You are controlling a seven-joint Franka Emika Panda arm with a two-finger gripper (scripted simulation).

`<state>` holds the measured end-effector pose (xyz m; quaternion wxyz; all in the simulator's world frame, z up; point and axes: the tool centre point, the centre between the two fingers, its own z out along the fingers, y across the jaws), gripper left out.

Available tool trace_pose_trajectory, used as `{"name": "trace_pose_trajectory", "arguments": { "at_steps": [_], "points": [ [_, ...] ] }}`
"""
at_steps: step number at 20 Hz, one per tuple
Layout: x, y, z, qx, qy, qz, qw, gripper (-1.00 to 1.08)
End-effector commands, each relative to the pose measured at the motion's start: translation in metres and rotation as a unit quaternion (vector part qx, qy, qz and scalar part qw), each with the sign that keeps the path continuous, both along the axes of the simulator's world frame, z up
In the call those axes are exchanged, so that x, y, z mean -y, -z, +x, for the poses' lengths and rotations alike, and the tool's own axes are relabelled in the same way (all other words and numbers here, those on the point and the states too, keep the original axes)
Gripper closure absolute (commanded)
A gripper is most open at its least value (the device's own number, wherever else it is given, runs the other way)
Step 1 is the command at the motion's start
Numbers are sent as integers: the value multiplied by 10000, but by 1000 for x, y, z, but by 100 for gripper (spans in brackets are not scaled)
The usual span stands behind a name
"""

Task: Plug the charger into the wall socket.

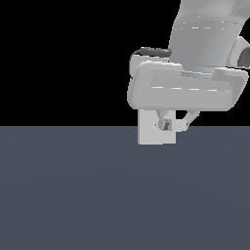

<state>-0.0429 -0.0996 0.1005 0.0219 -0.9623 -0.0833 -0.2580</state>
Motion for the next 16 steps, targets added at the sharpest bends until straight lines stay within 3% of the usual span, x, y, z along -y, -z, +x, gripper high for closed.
{"name": "trace_pose_trajectory", "arguments": {
  "at_steps": [1,8,16],
  "points": [
    [0,0,0,1,-5,0,10000,108],
    [-2,0,8,1,-1,5,10000,108],
    [-8,0,38,-6,-9,14,10000,108]
  ]
}}
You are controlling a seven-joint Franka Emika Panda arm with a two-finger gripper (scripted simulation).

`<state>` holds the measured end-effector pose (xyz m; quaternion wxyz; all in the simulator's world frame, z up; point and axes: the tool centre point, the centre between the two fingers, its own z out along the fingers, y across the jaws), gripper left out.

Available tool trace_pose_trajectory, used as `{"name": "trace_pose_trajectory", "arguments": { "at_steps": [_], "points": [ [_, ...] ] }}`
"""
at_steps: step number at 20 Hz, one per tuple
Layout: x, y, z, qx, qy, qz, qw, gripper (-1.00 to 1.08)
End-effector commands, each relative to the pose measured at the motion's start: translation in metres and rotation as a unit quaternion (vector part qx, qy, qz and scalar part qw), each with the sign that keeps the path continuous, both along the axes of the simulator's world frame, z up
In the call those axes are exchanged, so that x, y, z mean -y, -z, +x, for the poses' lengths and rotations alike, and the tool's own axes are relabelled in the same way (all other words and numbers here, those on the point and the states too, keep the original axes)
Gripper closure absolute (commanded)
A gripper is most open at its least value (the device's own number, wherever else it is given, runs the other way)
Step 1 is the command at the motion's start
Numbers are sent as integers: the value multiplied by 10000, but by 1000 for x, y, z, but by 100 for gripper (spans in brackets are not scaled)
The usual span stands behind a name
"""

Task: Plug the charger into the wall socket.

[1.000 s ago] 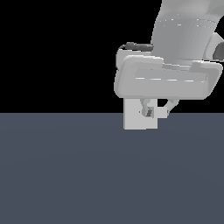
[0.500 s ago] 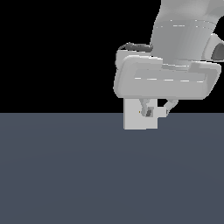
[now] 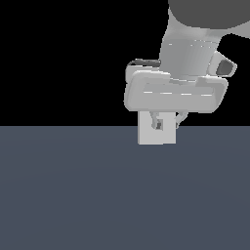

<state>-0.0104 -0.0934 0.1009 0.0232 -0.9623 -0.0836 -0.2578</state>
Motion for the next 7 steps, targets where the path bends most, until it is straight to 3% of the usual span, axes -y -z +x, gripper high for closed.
{"name": "trace_pose_trajectory", "arguments": {
  "at_steps": [1,7],
  "points": [
    [-2,0,9,-2,-3,3,10000,108],
    [-3,1,16,-6,-12,-7,10000,108]
  ]
}}
